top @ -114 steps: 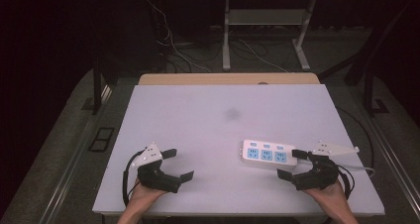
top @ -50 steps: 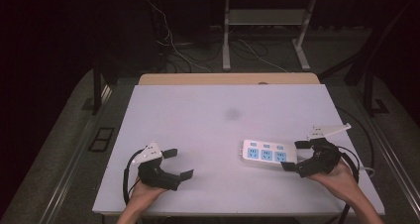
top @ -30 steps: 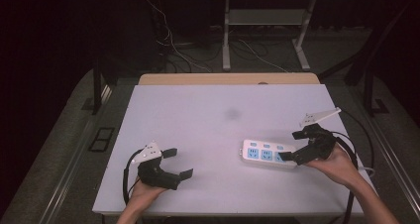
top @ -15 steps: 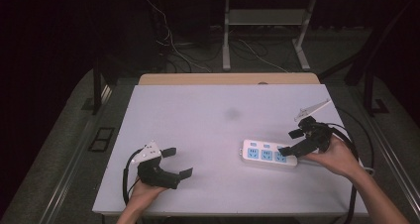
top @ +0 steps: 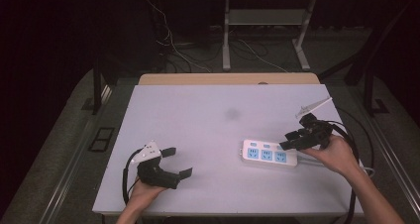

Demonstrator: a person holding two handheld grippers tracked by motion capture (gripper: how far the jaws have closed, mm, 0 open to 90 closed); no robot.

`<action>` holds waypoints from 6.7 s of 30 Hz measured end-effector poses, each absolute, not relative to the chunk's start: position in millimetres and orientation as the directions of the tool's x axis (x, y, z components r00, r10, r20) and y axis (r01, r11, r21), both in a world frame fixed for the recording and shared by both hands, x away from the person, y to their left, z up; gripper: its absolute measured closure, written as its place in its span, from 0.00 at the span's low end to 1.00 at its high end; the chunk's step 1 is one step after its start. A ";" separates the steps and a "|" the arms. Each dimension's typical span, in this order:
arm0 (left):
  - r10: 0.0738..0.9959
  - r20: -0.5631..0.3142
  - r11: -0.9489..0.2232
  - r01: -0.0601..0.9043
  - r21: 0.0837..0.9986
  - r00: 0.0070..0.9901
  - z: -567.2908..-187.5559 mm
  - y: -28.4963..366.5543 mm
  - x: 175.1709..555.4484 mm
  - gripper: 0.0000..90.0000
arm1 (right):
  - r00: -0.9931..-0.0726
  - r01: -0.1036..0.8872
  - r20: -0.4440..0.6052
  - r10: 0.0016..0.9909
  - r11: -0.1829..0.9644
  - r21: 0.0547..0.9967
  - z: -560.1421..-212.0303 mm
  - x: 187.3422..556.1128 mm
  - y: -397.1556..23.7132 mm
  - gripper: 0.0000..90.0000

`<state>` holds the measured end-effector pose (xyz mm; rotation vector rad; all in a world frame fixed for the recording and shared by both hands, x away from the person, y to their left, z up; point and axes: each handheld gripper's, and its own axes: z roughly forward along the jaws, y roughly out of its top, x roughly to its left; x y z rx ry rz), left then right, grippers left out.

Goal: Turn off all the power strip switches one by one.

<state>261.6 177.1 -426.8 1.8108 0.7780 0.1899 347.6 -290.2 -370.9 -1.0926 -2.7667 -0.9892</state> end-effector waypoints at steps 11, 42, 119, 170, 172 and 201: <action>0.589 -0.237 -0.185 0.415 0.891 0.773 -427.1 176.6 261.9 0.00 | -0.747 0.625 0.216 0.629 0.554 0.549 -377.0 354.0 -288.4 0.76; 0.593 -0.228 -0.186 0.408 0.894 0.772 -427.1 178.5 261.7 0.00 | -0.717 0.661 0.250 0.651 0.521 0.539 -406.0 361.4 -290.4 1.00; 0.596 -0.239 -0.182 0.418 0.890 0.767 -429.2 179.7 263.3 0.01 | -0.762 0.604 0.232 0.605 0.532 0.594 -407.3 351.2 -286.5 1.00; 0.599 -0.243 -0.175 0.421 0.890 0.763 -428.6 181.3 263.7 0.02 | -0.796 0.570 0.206 0.570 0.588 0.574 -370.7 377.7 -249.7 1.00; 0.600 -0.245 -0.171 0.421 0.891 0.762 -428.6 181.4 263.6 0.02 | -0.796 0.570 0.208 0.569 0.588 0.574 -374.0 378.5 -249.2 1.00; 0.599 -0.245 -0.172 0.421 0.891 0.763 -428.6 181.9 263.8 0.02 | -0.784 0.605 0.252 0.568 0.607 0.515 -405.2 380.6 -244.2 1.00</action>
